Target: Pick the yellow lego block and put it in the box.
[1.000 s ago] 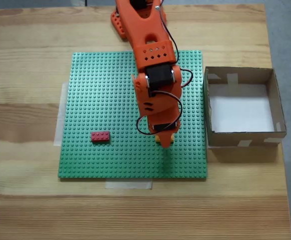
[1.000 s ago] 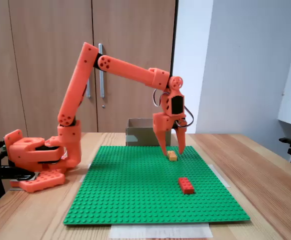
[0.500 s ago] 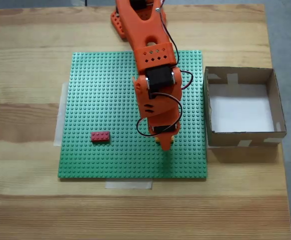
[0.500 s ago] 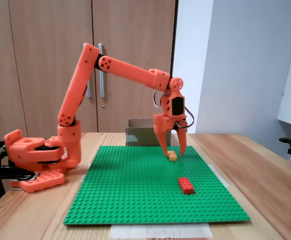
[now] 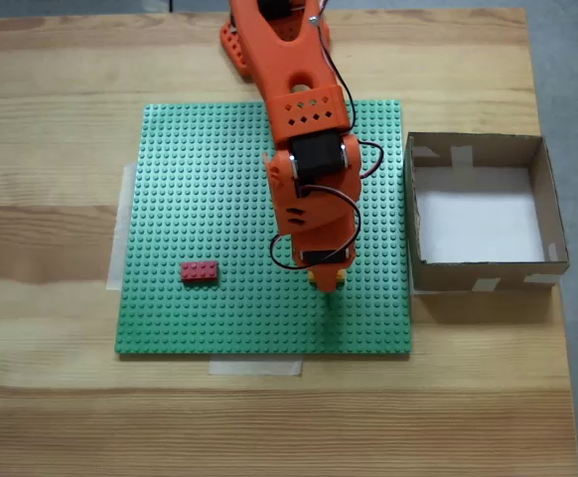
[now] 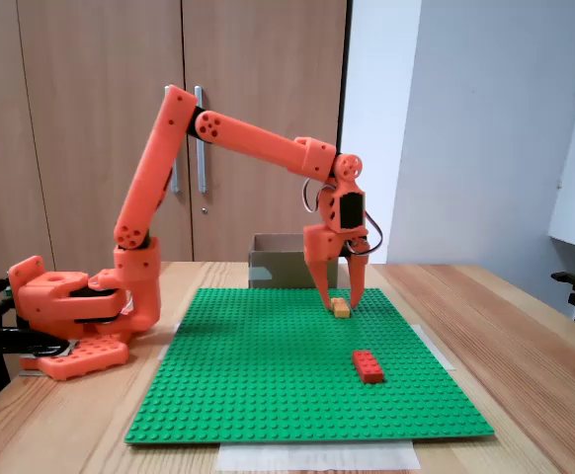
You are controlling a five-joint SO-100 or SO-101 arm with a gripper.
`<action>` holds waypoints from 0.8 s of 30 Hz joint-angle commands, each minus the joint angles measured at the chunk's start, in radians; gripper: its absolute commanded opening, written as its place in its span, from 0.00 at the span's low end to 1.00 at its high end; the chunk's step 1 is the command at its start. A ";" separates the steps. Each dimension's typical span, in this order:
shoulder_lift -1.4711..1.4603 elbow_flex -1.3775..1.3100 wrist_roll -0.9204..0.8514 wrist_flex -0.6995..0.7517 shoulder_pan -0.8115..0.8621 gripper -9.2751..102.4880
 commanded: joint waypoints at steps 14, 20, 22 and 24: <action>0.015 0.009 -0.014 -0.032 0.032 0.16; 0.023 0.014 -0.014 -0.048 0.021 0.12; 0.035 0.015 -0.014 -0.040 0.018 0.10; 0.064 0.025 -0.014 -0.038 0.012 0.09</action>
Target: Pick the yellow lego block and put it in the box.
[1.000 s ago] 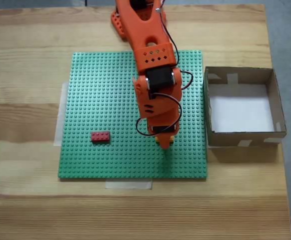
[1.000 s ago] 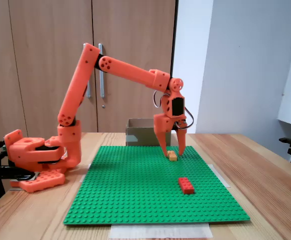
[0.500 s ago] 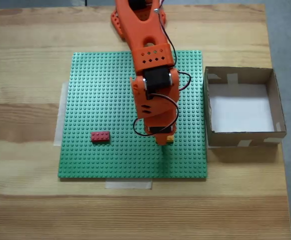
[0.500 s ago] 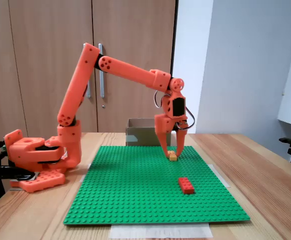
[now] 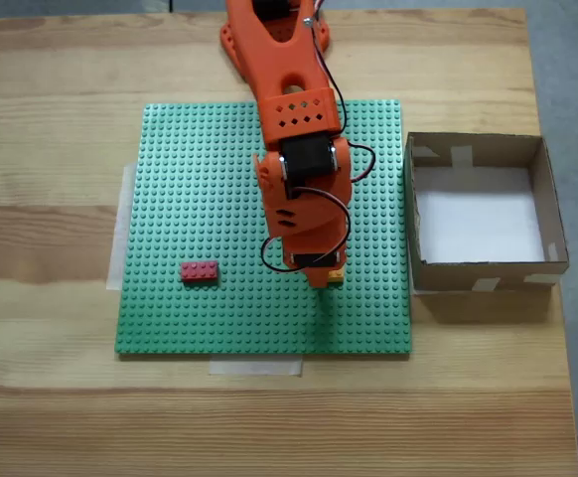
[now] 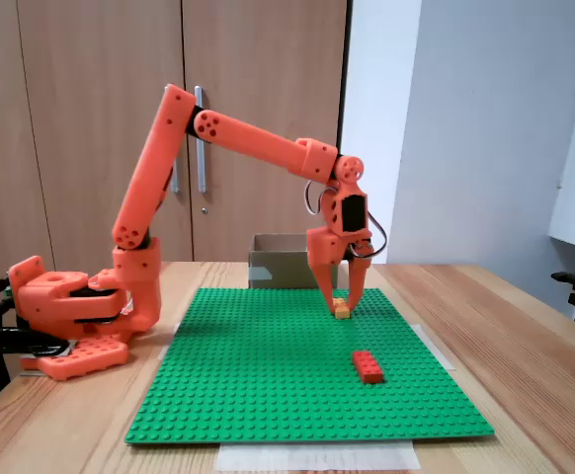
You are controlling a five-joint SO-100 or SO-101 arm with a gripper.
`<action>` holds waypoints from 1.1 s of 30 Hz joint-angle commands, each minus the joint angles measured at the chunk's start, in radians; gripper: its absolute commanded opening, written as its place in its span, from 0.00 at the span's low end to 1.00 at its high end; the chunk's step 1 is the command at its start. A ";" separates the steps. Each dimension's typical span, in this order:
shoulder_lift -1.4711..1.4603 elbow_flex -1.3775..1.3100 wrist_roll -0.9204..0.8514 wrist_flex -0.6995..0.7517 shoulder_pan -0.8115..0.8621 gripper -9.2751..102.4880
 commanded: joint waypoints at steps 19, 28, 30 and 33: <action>0.580 0.176 -0.104 0.017 -0.034 0.08; 0.868 0.284 -0.184 0.086 -0.120 0.08; 0.902 0.273 -0.175 0.104 -0.158 0.08; 0.927 0.253 -0.158 0.123 -0.224 0.08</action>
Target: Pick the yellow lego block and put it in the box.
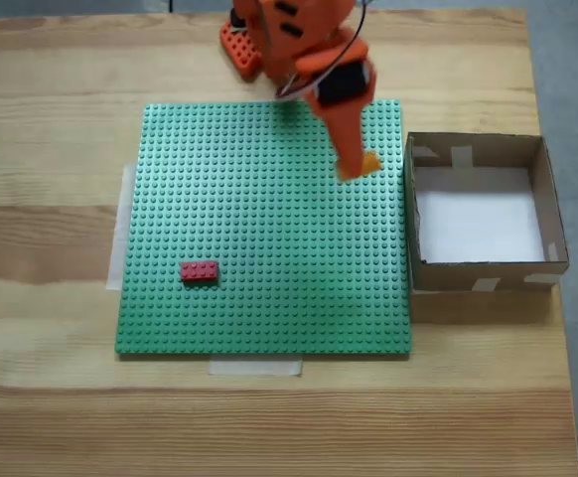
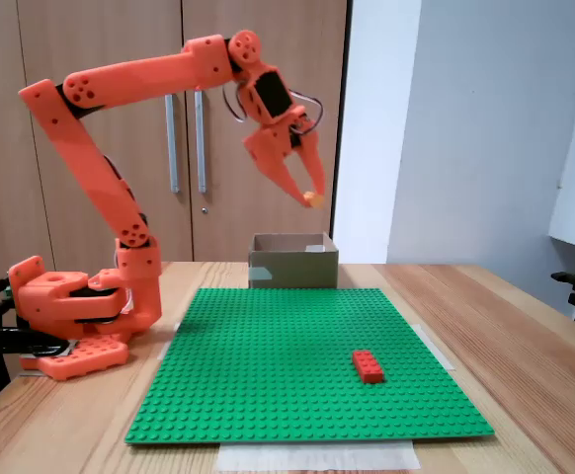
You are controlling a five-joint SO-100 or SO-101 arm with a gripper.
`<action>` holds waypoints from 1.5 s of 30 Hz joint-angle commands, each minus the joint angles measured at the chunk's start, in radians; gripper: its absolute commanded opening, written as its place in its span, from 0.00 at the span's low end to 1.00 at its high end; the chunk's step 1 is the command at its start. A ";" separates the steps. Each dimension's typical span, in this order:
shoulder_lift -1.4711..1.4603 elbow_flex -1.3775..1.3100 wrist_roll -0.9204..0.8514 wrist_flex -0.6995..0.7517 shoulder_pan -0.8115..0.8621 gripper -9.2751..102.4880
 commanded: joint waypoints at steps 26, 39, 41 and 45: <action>-0.371 -0.466 0.005 0.028 -0.413 0.08; -0.723 -0.568 -0.029 0.014 -0.419 0.08; -0.755 -0.558 -0.026 -0.011 -0.416 0.08; -0.816 -0.540 -0.025 -0.069 -0.407 0.08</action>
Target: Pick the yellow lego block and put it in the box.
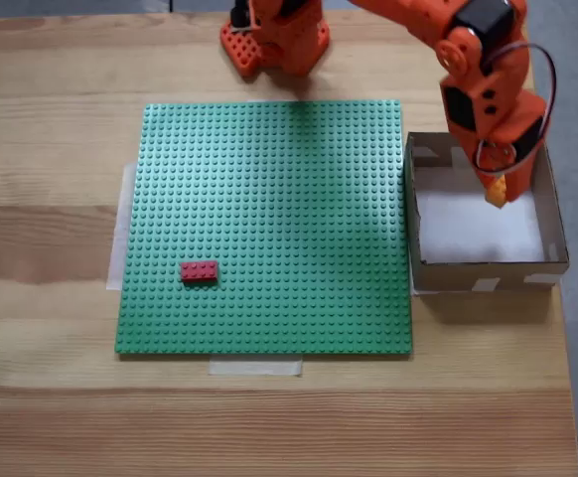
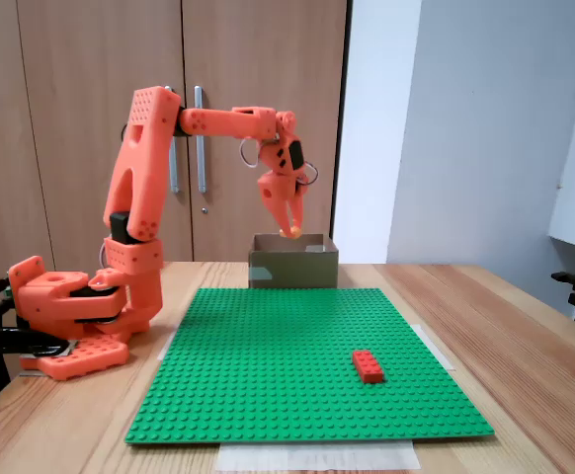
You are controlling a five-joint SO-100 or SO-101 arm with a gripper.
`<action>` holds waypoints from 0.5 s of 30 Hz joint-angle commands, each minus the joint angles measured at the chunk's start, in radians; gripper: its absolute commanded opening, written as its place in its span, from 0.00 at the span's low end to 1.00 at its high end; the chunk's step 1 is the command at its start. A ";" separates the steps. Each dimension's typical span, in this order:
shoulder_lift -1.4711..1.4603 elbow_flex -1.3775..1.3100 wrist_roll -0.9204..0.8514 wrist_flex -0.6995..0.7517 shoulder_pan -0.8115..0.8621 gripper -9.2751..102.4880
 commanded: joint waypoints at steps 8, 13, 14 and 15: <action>-0.104 0.008 0.009 -0.091 -0.003 0.08; -0.163 0.029 0.005 -0.133 -0.005 0.08; -0.172 0.032 0.005 -0.141 -0.006 0.08; -0.181 0.035 0.005 -0.150 -0.006 0.08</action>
